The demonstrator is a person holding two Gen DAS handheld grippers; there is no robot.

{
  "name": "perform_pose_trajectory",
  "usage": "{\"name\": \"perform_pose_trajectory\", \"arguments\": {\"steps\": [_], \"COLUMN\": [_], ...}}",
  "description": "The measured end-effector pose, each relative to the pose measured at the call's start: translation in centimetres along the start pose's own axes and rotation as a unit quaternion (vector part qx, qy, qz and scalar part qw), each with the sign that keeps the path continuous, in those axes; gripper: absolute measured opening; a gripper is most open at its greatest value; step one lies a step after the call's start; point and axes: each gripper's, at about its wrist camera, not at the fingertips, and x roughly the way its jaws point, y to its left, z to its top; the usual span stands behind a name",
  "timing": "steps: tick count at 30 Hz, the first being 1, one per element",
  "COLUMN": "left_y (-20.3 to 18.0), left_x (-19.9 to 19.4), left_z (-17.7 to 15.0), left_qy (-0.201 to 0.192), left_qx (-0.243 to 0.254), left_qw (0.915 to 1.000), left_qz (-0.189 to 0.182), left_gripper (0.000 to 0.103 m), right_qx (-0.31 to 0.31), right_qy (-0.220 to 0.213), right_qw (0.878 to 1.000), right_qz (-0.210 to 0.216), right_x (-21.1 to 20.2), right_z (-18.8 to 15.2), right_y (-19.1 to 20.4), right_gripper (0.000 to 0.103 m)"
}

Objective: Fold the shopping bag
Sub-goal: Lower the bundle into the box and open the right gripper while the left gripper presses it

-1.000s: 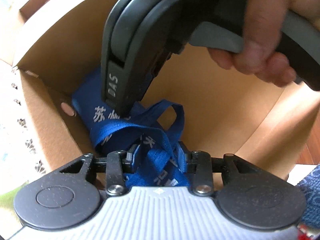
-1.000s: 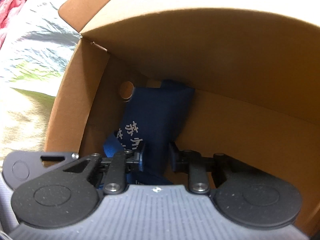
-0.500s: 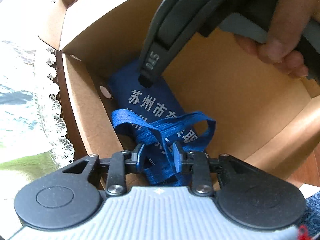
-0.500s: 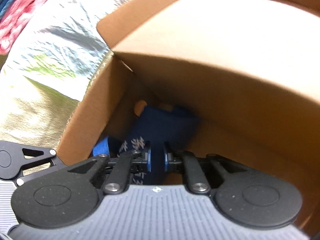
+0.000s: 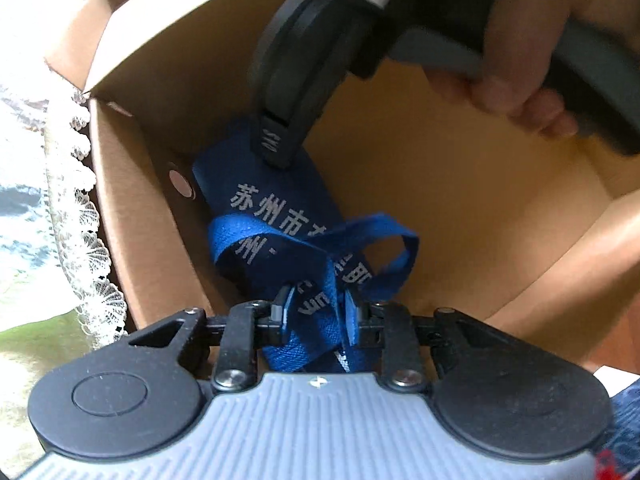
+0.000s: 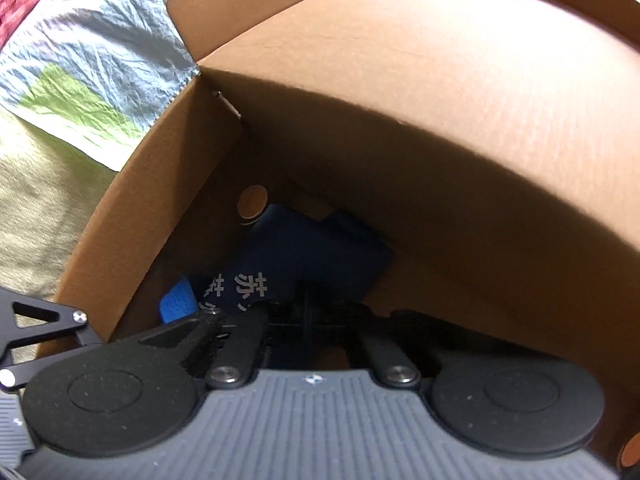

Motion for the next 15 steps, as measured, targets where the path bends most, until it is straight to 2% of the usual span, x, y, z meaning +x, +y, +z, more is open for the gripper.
{"name": "perform_pose_trajectory", "arguments": {"steps": [5,7,8,11,15], "left_y": [0.5,0.5,0.5,0.3,0.1], "left_x": [0.5,0.3,0.2,-1.3,-5.4], "left_z": [0.7,0.7,0.7,0.2,-1.4], "left_qy": [0.006,0.004,0.002,-0.009,-0.031], "left_qx": [-0.027,-0.029,-0.029,-0.029,-0.037], "left_qw": [0.9996,0.9995,0.9995,0.9995,0.9988], "left_qz": [-0.007,-0.009,-0.008,-0.002,0.006], "left_gripper": [0.029,0.029,0.029,0.03,0.032], "right_qx": [0.005,0.002,0.0,-0.002,-0.001], "right_qy": [0.001,0.004,0.006,0.01,0.009], "right_qw": [1.0,1.0,1.0,1.0,1.0], "right_qz": [0.003,0.006,0.008,0.008,0.01], "right_x": [4.3,2.8,2.9,3.5,4.0], "right_z": [-1.7,-5.5,-5.6,-5.4,-5.2], "right_y": [-1.6,-8.3,-8.8,-8.5,-8.3], "right_gripper": [0.0,0.0,0.0,0.0,0.0]}}
